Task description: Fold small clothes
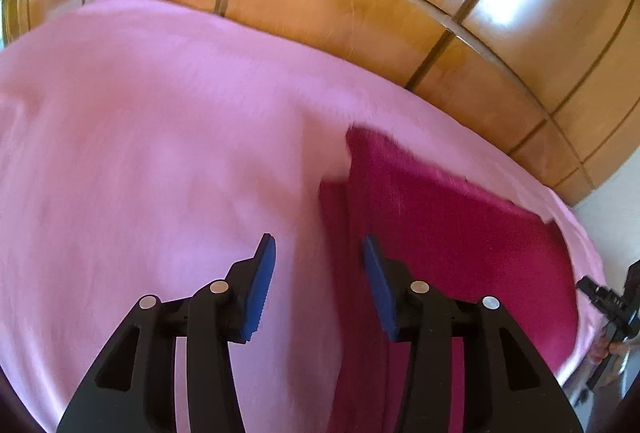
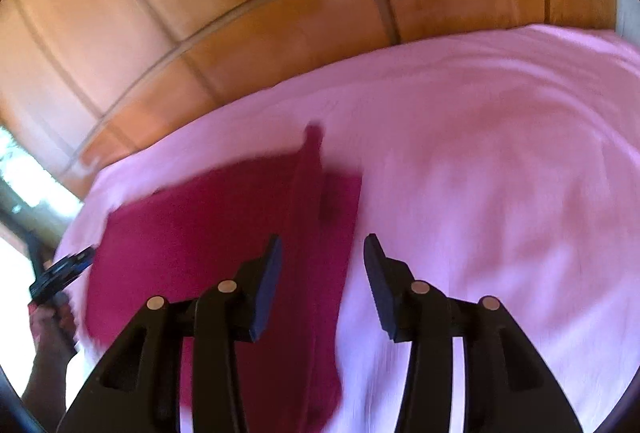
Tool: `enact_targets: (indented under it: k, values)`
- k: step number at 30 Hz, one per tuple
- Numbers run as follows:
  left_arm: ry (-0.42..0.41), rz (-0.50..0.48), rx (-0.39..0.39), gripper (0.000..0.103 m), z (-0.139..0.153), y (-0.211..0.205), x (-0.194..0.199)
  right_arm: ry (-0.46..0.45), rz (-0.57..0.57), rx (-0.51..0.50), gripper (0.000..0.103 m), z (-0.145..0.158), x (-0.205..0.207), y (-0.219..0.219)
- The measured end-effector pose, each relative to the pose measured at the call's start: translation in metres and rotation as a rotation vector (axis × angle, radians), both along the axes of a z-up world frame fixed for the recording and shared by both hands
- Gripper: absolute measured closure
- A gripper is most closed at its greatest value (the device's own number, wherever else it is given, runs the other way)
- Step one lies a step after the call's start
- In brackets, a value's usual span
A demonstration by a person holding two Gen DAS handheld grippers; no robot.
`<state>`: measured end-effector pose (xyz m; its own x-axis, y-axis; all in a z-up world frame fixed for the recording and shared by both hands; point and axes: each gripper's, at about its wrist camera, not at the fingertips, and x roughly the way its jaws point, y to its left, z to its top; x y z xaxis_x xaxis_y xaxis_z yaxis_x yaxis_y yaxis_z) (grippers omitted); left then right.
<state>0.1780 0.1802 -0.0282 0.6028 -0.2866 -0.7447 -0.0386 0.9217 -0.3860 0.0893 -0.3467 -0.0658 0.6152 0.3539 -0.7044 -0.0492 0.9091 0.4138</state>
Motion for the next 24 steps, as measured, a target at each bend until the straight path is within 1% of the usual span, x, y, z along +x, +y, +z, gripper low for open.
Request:
enact_targets:
  k: [2,3,5,7,9,10,11,13,15,16,17,18,19,20,21,22,24]
  values:
    - [-0.002,-0.009,-0.049,0.053,-0.002,0.007,-0.024,0.019,0.05,0.027,0.061,-0.005,-0.031,0.002]
    - [-0.004,-0.008,-0.068,0.048,-0.004,0.01,-0.035,0.029,0.072,0.037,0.061,-0.007,-0.041,0.005]
    - [0.003,-0.014,-0.088,0.047,-0.009,0.011,-0.056,0.05,0.118,0.019,0.061,-0.015,-0.06,0.014]
    - [0.014,-0.028,-0.096,0.047,-0.013,0.01,-0.072,0.079,0.156,-0.02,0.061,-0.027,-0.068,0.025]
    - [0.016,-0.038,-0.087,0.047,-0.015,0.005,-0.081,0.089,0.165,-0.058,0.066,-0.036,-0.065,0.035]
    - [0.017,-0.035,-0.078,0.047,-0.016,0.003,-0.085,0.087,0.161,-0.078,0.071,-0.037,-0.062,0.038]
    - [0.021,-0.028,-0.069,0.047,-0.017,0.003,-0.089,0.087,0.162,-0.087,0.084,-0.035,-0.061,0.039]
    - [0.021,-0.03,-0.056,0.047,-0.017,0.005,-0.1,0.054,0.184,-0.124,0.087,-0.021,-0.067,0.041]
    - [0.001,-0.058,-0.046,0.047,-0.012,0.006,-0.109,0.025,0.206,-0.184,0.089,-0.008,-0.074,0.037]
    - [-0.005,-0.087,-0.043,0.047,-0.012,0.006,-0.115,0.034,0.2,-0.211,0.09,-0.01,-0.076,0.034]
    - [-0.006,-0.106,-0.037,0.047,-0.012,0.006,-0.118,0.07,0.181,-0.263,0.094,-0.019,-0.076,0.029]
    - [-0.008,-0.125,-0.027,0.047,-0.013,0.004,-0.122,0.099,0.159,-0.295,0.102,-0.028,-0.075,0.026]
    - [-0.007,-0.145,-0.017,0.047,-0.015,0.002,-0.124,0.128,0.127,-0.339,0.103,-0.037,-0.072,0.023]
    - [-0.004,-0.16,-0.011,0.047,-0.016,0.001,-0.126,0.143,0.103,-0.348,0.103,-0.042,-0.07,0.019]
    - [-0.001,-0.171,-0.009,0.047,-0.017,0.0,-0.127,0.141,0.078,-0.312,0.103,-0.042,-0.071,0.013]
    - [0.003,-0.185,-0.013,0.047,-0.017,0.002,-0.13,0.133,0.062,-0.292,0.103,-0.039,-0.073,0.011]
    - [-0.003,-0.198,-0.026,0.047,-0.016,0.004,-0.138,0.103,0.064,-0.297,0.103,-0.03,-0.079,0.014]
